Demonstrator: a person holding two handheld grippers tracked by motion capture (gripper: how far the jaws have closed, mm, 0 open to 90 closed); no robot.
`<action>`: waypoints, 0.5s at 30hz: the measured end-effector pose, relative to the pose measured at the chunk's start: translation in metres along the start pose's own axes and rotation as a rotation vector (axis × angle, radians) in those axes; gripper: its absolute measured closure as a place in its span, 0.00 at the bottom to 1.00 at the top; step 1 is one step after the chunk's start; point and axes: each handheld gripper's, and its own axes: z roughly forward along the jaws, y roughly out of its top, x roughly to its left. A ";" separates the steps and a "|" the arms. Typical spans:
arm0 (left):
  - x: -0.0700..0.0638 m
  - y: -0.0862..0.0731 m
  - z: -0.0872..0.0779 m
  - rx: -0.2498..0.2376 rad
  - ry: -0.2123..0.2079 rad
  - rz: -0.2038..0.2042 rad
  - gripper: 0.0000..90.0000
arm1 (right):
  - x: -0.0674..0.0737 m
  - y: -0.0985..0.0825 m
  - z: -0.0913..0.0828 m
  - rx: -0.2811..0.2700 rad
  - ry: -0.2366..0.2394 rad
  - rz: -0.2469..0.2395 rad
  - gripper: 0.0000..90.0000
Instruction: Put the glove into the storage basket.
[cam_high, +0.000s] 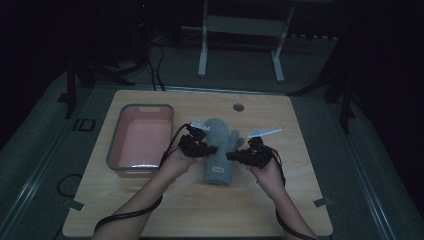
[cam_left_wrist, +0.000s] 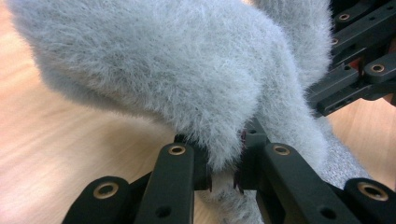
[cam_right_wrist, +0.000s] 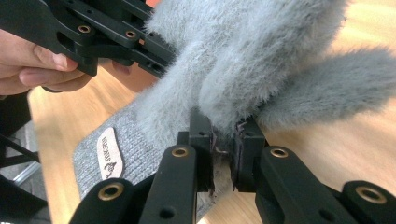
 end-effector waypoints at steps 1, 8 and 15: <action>0.000 0.002 -0.005 0.000 0.006 0.006 0.89 | 0.002 0.004 -0.001 -0.008 0.005 -0.008 0.90; 0.007 0.010 -0.034 -0.015 0.045 0.013 0.89 | 0.018 0.029 0.003 -0.023 0.016 -0.055 0.90; 0.022 0.012 -0.063 -0.023 0.078 0.005 0.89 | 0.029 0.057 0.017 -0.032 0.055 -0.075 0.90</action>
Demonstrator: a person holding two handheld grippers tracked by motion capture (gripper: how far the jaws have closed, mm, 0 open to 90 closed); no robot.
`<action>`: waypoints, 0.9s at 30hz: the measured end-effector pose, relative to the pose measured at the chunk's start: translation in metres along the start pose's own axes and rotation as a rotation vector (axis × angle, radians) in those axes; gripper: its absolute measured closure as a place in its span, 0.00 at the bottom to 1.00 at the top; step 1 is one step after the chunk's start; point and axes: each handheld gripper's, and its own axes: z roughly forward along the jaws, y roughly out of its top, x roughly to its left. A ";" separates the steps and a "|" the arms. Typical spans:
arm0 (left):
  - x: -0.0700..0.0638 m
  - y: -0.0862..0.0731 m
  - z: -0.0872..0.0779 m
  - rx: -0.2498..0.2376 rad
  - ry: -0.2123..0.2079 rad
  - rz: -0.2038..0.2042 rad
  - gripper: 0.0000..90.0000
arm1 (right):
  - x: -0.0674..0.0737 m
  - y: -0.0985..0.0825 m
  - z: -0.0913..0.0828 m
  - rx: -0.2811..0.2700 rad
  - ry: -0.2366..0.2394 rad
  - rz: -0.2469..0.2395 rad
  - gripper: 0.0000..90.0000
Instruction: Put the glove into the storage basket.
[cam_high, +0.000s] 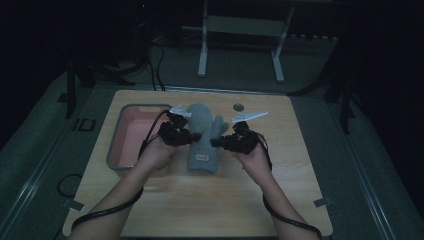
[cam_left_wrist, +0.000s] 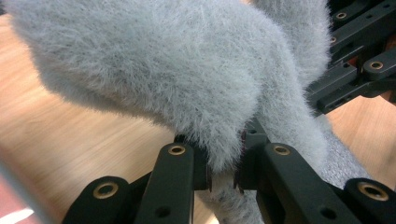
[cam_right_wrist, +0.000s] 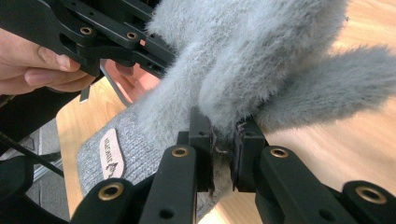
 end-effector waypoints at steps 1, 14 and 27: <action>0.003 0.000 -0.005 0.000 0.008 -0.002 0.89 | 0.001 0.003 0.002 0.001 0.002 -0.003 0.90; 0.042 -0.002 -0.065 -0.006 0.106 -0.027 0.89 | 0.031 0.064 0.048 0.024 0.037 -0.084 0.90; 0.089 -0.018 -0.117 -0.002 0.227 -0.081 0.89 | 0.062 0.112 0.111 0.028 0.077 -0.105 0.90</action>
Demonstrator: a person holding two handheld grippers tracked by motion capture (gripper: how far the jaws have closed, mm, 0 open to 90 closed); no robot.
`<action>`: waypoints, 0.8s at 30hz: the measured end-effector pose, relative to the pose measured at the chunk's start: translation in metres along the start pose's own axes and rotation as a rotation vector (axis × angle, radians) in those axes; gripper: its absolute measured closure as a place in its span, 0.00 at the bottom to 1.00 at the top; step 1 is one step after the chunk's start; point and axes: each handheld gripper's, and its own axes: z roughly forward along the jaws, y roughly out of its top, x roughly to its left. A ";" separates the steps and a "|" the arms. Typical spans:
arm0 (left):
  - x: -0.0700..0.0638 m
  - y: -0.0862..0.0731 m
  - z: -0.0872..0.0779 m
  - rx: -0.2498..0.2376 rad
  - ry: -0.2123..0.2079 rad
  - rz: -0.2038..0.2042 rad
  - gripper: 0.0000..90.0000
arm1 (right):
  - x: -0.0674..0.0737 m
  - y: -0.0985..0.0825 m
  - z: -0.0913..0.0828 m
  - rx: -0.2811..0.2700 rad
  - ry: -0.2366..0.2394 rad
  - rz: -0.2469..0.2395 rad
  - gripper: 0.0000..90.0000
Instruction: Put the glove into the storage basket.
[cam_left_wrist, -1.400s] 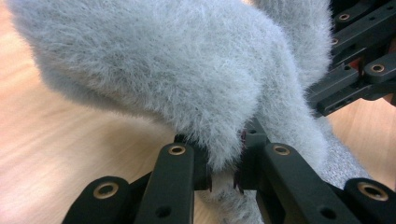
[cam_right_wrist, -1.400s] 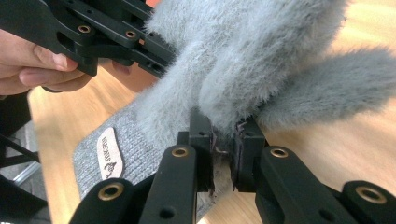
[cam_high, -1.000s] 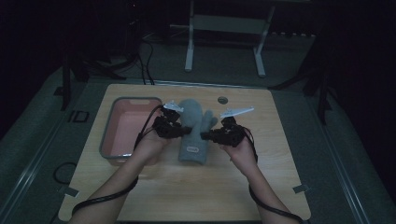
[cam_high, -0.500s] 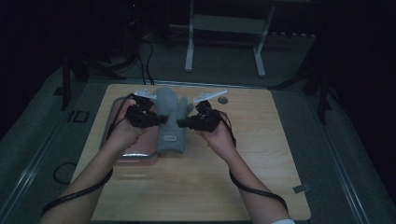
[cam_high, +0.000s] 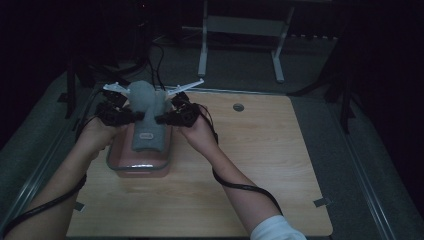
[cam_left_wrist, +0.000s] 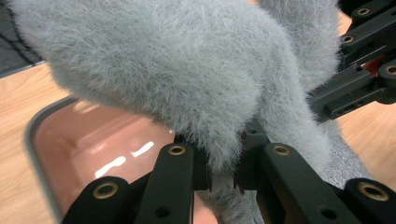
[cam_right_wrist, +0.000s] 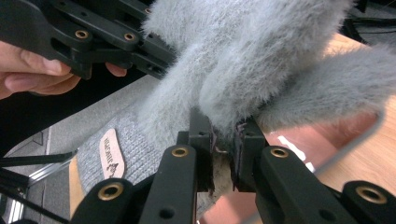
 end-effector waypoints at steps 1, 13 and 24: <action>0.009 -0.005 0.002 0.007 -0.005 -0.024 0.89 | 0.000 0.001 0.004 0.003 0.005 0.003 0.90; 0.042 -0.043 0.060 0.134 0.022 -0.125 0.89 | -0.021 -0.024 0.080 0.141 -0.059 0.096 0.90; 0.048 -0.066 0.105 0.236 0.071 -0.182 0.88 | -0.022 -0.036 0.121 0.329 -0.174 0.027 0.88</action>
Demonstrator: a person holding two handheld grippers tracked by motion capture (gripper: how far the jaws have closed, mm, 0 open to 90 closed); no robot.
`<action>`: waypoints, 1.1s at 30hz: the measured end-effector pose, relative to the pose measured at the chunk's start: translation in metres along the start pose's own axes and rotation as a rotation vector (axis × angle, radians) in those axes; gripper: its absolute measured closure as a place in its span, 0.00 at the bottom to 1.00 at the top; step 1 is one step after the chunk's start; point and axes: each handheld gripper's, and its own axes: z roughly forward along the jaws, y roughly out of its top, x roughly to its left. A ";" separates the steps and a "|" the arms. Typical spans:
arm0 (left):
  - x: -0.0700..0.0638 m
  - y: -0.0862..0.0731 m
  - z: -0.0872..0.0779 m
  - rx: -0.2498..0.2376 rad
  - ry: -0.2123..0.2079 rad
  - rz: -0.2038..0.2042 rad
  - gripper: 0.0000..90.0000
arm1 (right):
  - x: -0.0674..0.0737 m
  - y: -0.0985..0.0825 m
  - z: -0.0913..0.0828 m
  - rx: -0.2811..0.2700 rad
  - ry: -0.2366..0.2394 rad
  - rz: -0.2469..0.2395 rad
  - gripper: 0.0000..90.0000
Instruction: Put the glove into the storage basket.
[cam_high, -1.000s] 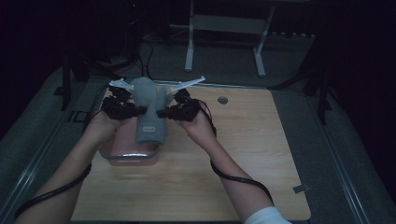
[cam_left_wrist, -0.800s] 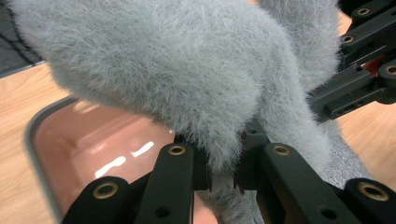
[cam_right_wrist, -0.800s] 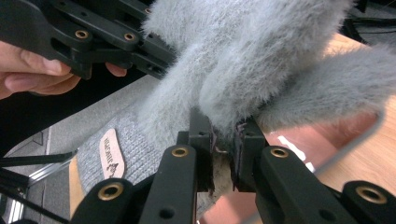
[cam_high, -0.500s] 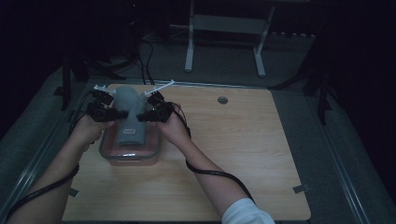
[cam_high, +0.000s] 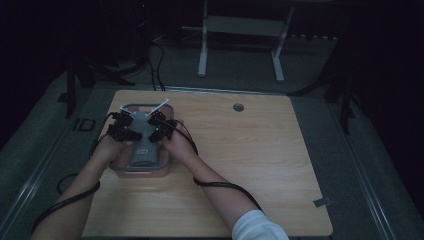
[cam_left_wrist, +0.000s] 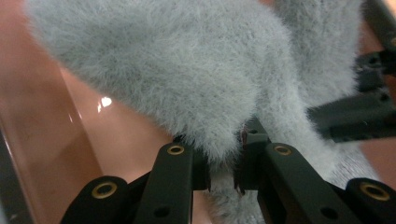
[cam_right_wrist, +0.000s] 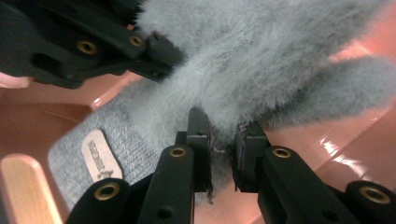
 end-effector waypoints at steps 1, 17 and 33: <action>0.000 0.000 0.001 0.007 0.007 0.004 0.88 | 0.002 0.002 0.002 0.016 -0.013 -0.012 0.86; -0.001 0.008 0.022 0.087 0.100 -0.036 0.55 | -0.003 -0.002 -0.029 -0.040 0.047 -0.022 0.56; -0.011 -0.001 -0.030 -0.244 0.073 0.044 0.19 | -0.037 -0.037 -0.092 -0.186 0.119 0.012 0.22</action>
